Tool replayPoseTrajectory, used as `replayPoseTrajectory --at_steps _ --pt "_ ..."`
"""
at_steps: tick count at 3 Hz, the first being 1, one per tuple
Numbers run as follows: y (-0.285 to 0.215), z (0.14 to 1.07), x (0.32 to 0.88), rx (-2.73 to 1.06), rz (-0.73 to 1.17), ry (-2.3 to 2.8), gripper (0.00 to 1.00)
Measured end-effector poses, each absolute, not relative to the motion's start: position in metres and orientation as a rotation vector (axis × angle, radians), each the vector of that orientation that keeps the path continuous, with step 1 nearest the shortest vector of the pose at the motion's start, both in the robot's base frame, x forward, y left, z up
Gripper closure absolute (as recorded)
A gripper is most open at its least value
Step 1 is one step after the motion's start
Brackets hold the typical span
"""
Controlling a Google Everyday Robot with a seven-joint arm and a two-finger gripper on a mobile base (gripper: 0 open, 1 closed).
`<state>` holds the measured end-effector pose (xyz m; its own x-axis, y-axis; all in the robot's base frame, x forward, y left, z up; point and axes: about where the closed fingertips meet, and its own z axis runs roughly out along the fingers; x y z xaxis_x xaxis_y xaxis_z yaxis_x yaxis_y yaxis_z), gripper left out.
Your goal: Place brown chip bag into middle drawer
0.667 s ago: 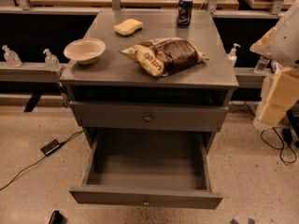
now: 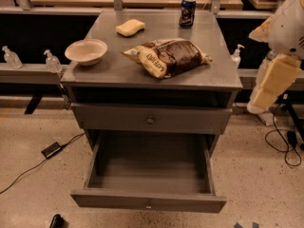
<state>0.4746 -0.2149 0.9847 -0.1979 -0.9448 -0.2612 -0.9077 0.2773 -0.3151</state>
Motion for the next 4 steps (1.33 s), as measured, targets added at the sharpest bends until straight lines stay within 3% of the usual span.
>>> replayPoseTrajectory --at_steps 1,2,3,4 --pt "-0.205 0.997 0.537 -1.691 -0.190 2.035 0.00" --pt "-0.156 0.999 0.609 -1.779 -0.182 1.863 0.00" --pt "-0.069 0.967 0.681 -1.908 -0.100 1.697 0.00" --pt "-0.023 0.929 0.709 -1.985 -0.018 1.653 0.00"
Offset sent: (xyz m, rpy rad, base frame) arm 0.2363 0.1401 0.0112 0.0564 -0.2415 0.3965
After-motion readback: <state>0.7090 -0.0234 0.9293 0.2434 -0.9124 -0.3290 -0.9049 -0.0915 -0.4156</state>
